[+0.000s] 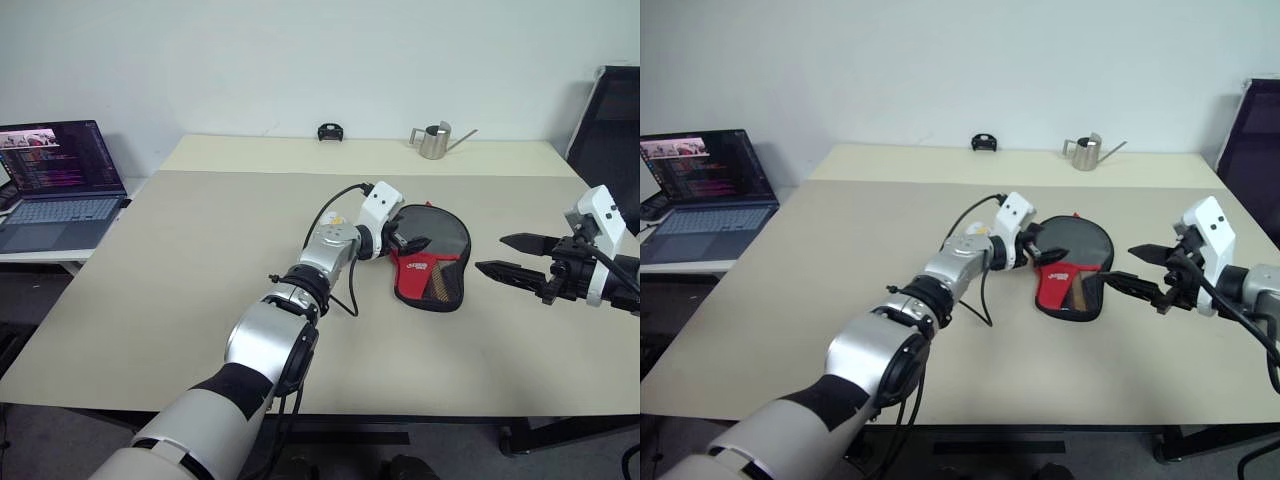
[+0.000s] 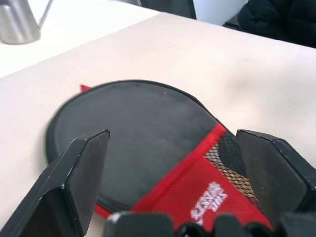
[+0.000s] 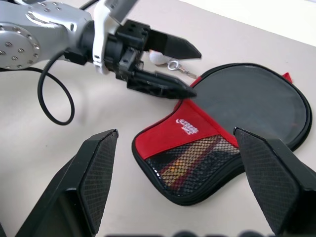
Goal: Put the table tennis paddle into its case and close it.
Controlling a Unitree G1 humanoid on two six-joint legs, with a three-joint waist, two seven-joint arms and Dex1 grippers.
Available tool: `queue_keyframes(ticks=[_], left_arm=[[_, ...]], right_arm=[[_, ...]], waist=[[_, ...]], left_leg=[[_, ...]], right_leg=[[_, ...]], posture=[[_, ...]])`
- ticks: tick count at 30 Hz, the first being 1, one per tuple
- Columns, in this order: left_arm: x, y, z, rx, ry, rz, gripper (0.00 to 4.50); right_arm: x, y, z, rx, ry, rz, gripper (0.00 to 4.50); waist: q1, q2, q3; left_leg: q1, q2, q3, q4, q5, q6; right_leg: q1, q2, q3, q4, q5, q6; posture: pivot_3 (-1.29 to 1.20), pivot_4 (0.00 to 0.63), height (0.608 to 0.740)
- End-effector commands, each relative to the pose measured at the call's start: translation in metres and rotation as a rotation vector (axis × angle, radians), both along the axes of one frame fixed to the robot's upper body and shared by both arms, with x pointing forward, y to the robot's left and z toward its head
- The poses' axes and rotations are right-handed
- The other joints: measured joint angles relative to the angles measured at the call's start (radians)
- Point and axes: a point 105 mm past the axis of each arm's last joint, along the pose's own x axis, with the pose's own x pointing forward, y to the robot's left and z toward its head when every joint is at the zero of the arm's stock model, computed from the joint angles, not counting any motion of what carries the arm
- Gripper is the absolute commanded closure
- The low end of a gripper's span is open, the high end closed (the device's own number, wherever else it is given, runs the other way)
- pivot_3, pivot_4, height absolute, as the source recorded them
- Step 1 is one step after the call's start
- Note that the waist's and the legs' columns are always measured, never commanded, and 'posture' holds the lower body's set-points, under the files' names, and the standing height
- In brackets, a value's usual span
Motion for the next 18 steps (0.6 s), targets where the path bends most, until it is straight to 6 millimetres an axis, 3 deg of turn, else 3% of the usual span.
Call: queue_keyframes(ticks=[1, 8, 10, 15, 18], left_arm=[[0.002, 0.015, 0.019, -0.031, -0.075, -0.040, 0.00], [-0.022, 0.081, 0.018, -0.069, -0.077, -0.222, 0.00], [-0.032, 0.100, 0.020, -0.071, -0.084, -0.223, 0.00], [-0.065, 0.133, 0.034, -0.086, -0.083, -0.205, 0.00], [-0.080, 0.141, 0.041, -0.081, -0.074, -0.199, 0.00]], right_arm=[[0.001, 0.006, 0.005, 0.008, -0.042, 0.013, 0.43], [0.030, 0.006, -0.021, 0.056, 0.032, -0.072, 0.43], [0.042, 0.001, -0.026, 0.070, 0.034, -0.125, 0.06], [0.069, -0.010, -0.037, 0.097, 0.059, -0.247, 0.02], [0.081, -0.015, -0.041, 0.119, 0.071, -0.306, 0.02]], waist=[[-0.001, 0.000, 0.000], [-0.009, 0.001, 0.000], [-0.009, 0.001, 0.000], [-0.009, 0.001, 0.000], [-0.009, 0.001, -0.001]], left_leg=[[0.000, 0.000, 0.000, 0.000, 0.000, 0.000], [0.001, 0.001, 0.000, 0.000, 0.000, -0.001], [0.000, 0.001, 0.000, 0.000, 0.000, -0.001], [0.000, 0.001, 0.000, 0.001, 0.000, -0.001], [0.000, 0.001, -0.001, 0.000, 0.000, -0.001]], right_leg=[[0.000, 0.000, 0.000, 0.000, 0.000, 0.000], [0.000, 0.001, 0.001, 0.000, 0.000, 0.000], [0.000, 0.000, 0.002, 0.000, 0.000, 0.000], [0.000, 0.000, 0.002, 0.000, 0.000, 0.000], [0.000, 0.000, 0.002, 0.000, 0.000, 0.000]], posture=[[0.00, 0.150, 0.740], [0.00, 0.150, 0.740], [0.00, 0.150, 0.740], [0.00, 0.150, 0.740], [0.00, 0.150, 0.740]])
